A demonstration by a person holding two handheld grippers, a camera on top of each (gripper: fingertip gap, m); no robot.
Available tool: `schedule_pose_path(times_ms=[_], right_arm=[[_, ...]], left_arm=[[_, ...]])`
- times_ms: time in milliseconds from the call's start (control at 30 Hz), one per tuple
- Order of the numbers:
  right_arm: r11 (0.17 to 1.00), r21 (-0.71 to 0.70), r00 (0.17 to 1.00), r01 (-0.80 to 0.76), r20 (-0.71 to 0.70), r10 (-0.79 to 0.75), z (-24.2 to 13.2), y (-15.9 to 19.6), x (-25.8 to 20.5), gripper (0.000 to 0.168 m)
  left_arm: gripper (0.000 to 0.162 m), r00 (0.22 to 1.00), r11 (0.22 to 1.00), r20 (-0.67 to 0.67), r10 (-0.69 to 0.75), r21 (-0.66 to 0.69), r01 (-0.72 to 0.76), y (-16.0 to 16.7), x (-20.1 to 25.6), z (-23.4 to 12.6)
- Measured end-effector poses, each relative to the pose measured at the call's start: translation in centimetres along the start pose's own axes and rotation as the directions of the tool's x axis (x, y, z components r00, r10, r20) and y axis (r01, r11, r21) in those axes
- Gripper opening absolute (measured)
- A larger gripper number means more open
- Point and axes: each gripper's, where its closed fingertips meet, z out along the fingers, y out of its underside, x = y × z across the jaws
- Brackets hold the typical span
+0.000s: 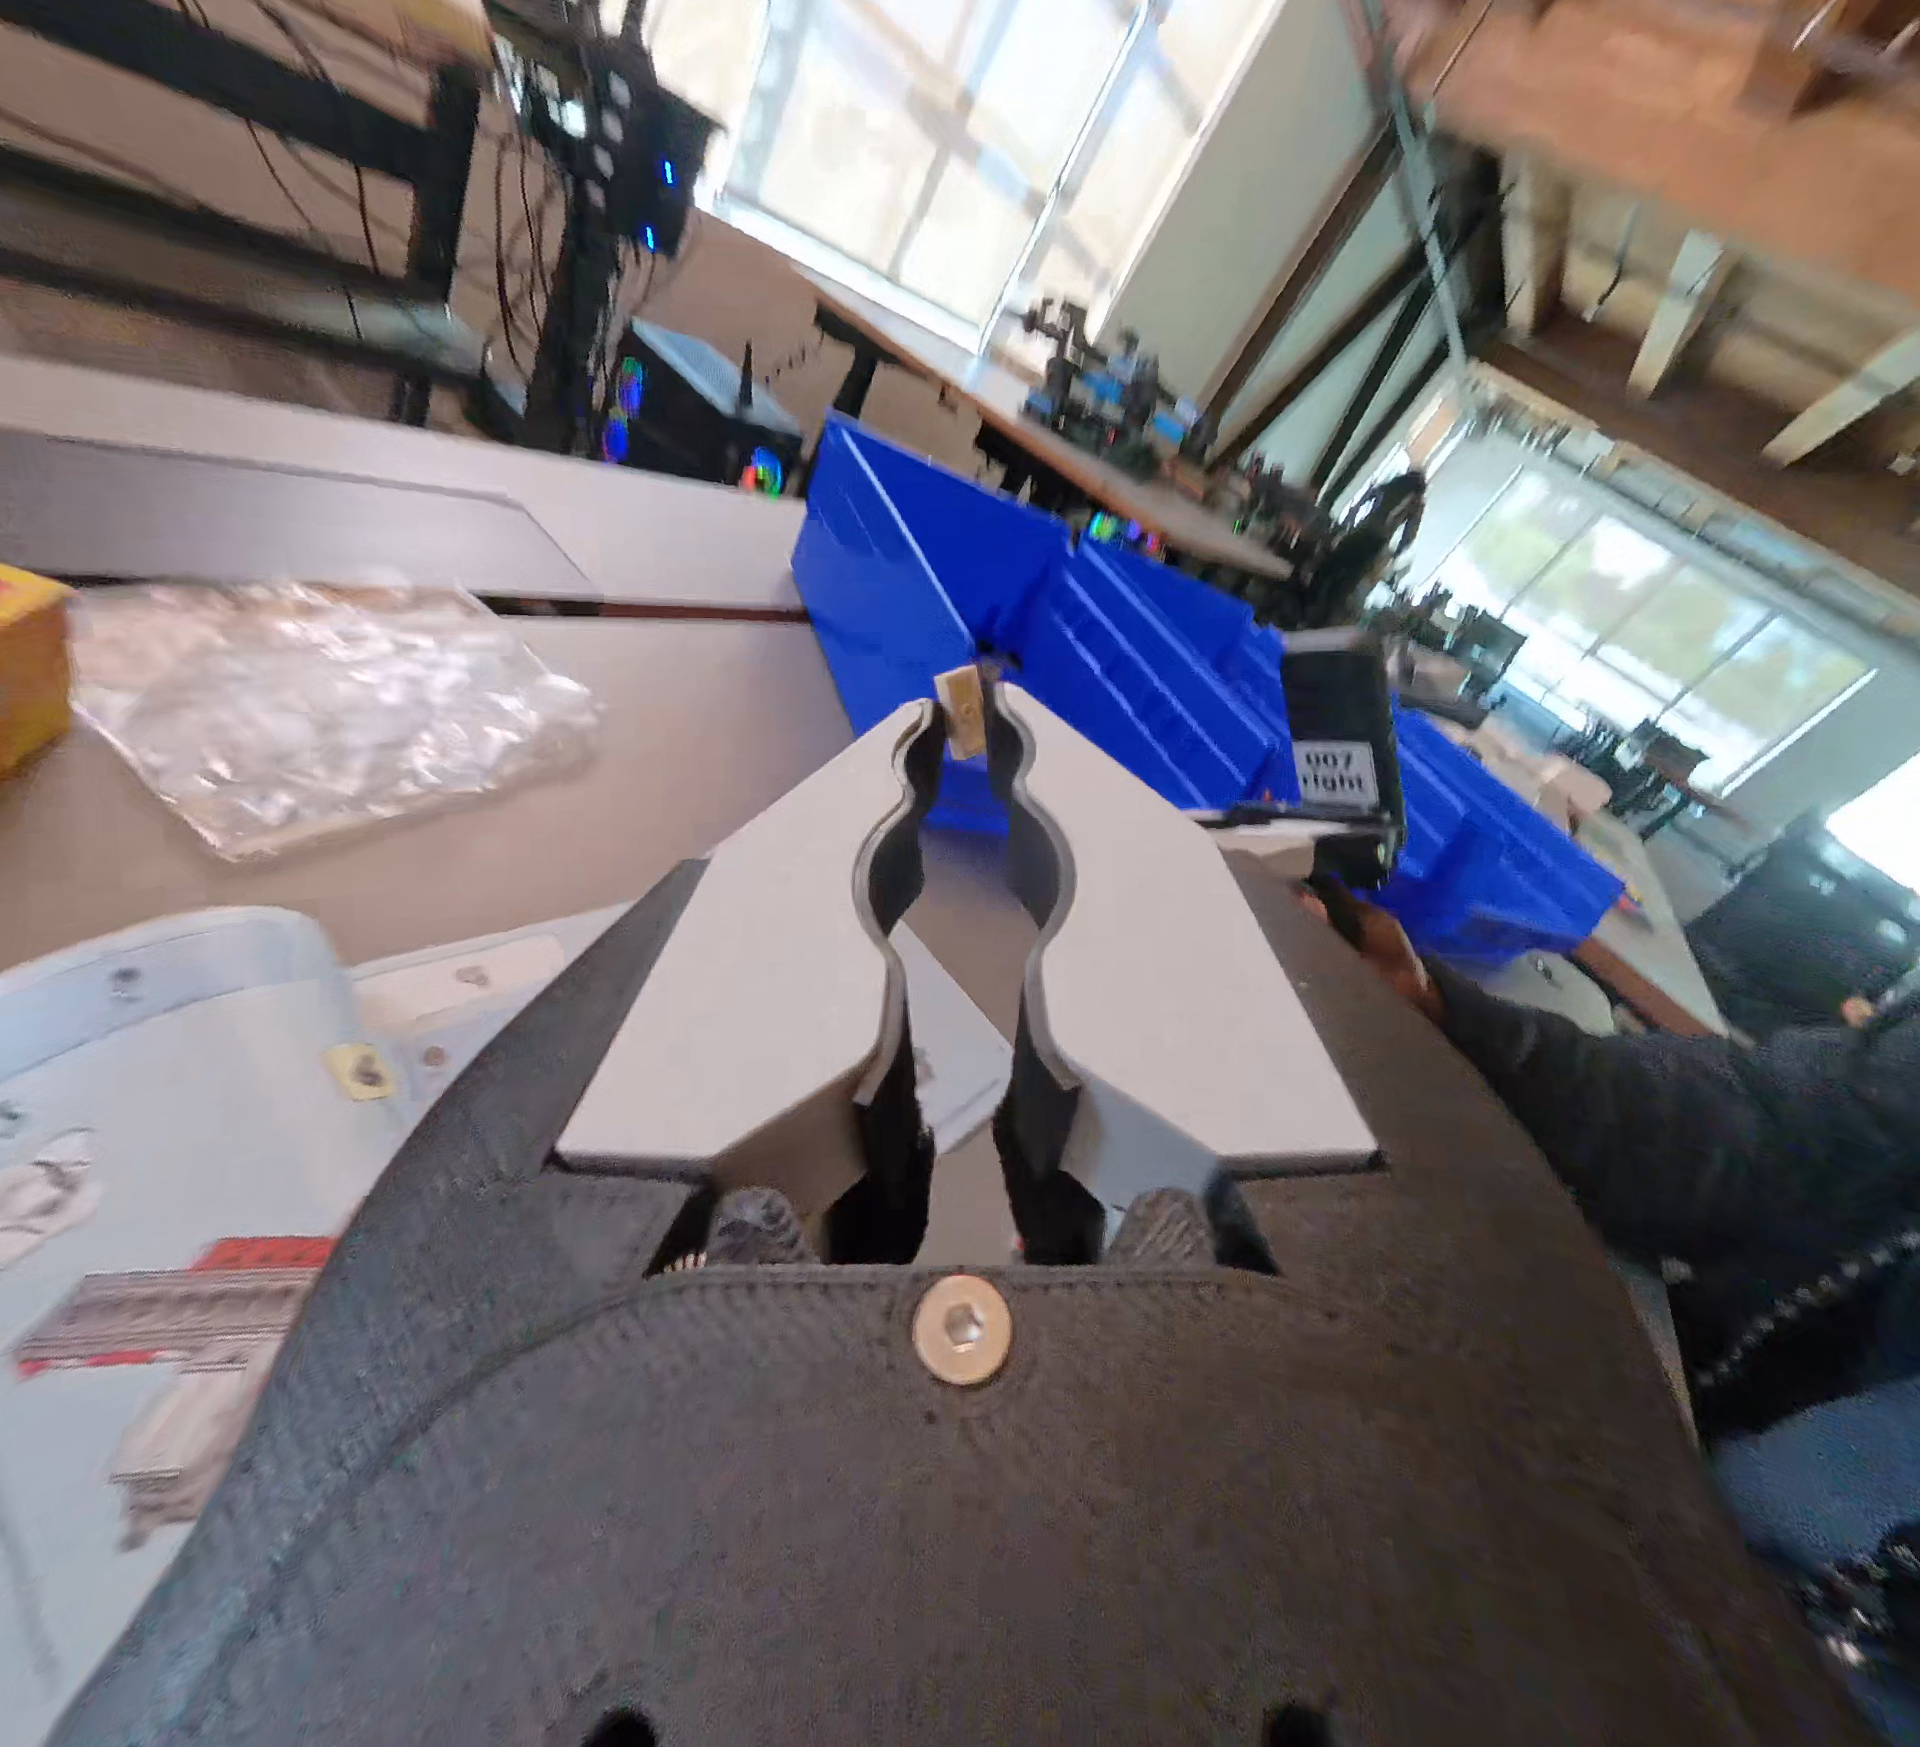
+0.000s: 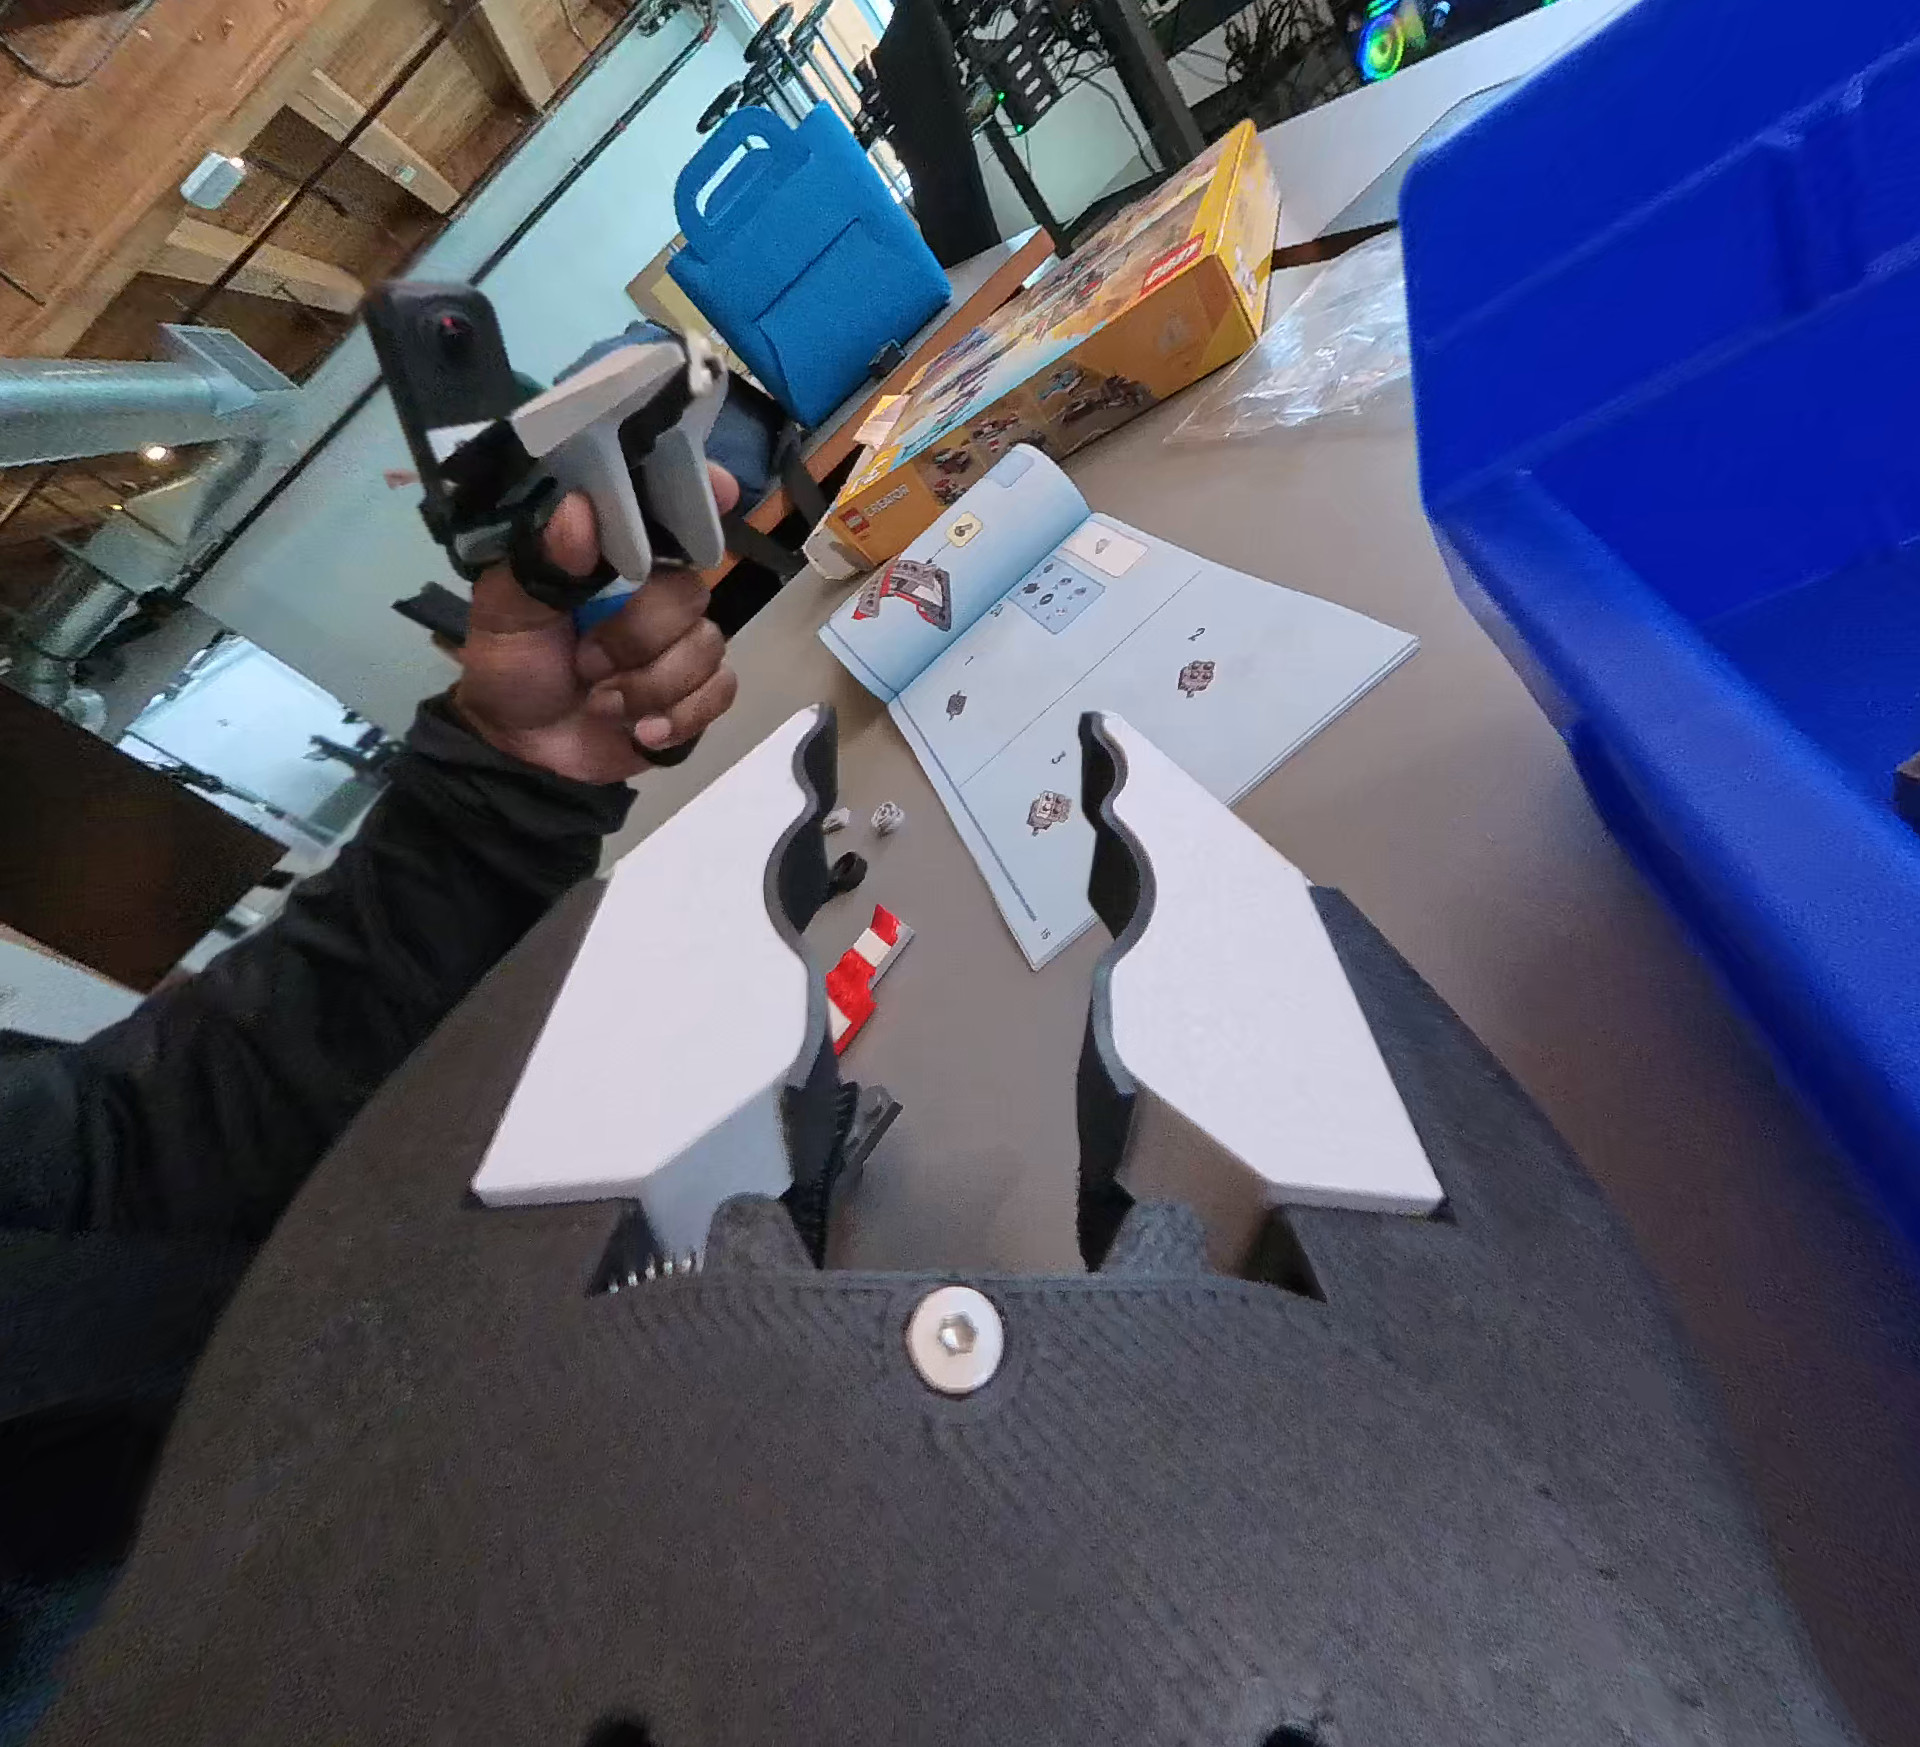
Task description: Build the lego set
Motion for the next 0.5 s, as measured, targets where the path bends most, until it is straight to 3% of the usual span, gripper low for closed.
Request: schedule_pose_path(times_ms=[200, 500], right_arm=[[0.995, 0.048, 0.995, 0.088, -0.044, -0.086, -0.3, -0.4, -0.3, 0.047], [0.993, 0.071, 0.995, 0.096, -0.042, -0.093, -0.4, -0.7, -0.4, 0.050]], left_arm=[[0.007, 0.995, 0.981, -0.095, 0.015, 0.193, 0.004, -3.7, -3.5, -1.1], [0.007, 0.981, 0.985, -0.192, 0.030, 0.174, 0.004, -2.9, -1.6, -0.8]])
